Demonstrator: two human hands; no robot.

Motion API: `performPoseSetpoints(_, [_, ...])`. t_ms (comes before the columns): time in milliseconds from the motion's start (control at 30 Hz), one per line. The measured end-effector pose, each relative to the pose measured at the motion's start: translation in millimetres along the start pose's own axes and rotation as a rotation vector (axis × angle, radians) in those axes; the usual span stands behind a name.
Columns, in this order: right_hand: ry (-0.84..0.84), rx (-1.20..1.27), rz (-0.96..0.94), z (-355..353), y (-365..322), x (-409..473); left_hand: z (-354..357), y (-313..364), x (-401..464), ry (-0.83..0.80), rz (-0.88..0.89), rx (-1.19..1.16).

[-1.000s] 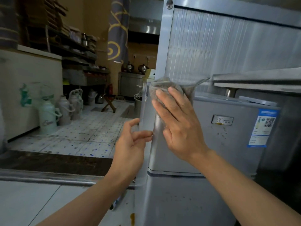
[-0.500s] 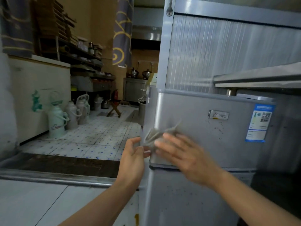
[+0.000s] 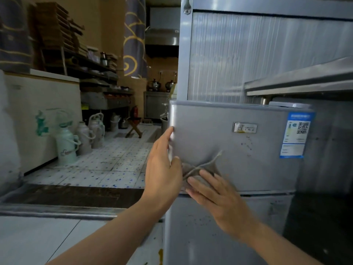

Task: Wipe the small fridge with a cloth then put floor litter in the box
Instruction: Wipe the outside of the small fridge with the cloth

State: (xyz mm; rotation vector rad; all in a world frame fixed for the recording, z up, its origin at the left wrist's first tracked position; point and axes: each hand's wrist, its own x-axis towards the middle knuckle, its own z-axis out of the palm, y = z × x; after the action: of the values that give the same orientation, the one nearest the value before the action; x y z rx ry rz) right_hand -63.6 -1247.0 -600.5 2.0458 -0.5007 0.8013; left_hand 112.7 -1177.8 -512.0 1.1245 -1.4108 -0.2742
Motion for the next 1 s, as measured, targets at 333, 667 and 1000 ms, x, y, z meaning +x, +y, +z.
performPoseSetpoints(333, [0.252, -0.118, 0.218, -43.3, 85.7, 70.6, 12.4, 18.6, 11.5, 0.053, 0.273, 0.362])
performPoseSetpoints(667, [0.224, 0.045, 0.407, -15.6, 21.4, 3.8, 29.3, 19.6, 15.8, 0.042, 0.478, 0.597])
performPoseSetpoints(1000, [0.356, -0.130, 0.489, -42.2, 75.9, 69.5, 45.2, 41.3, 42.1, 0.097, 0.531, 0.641])
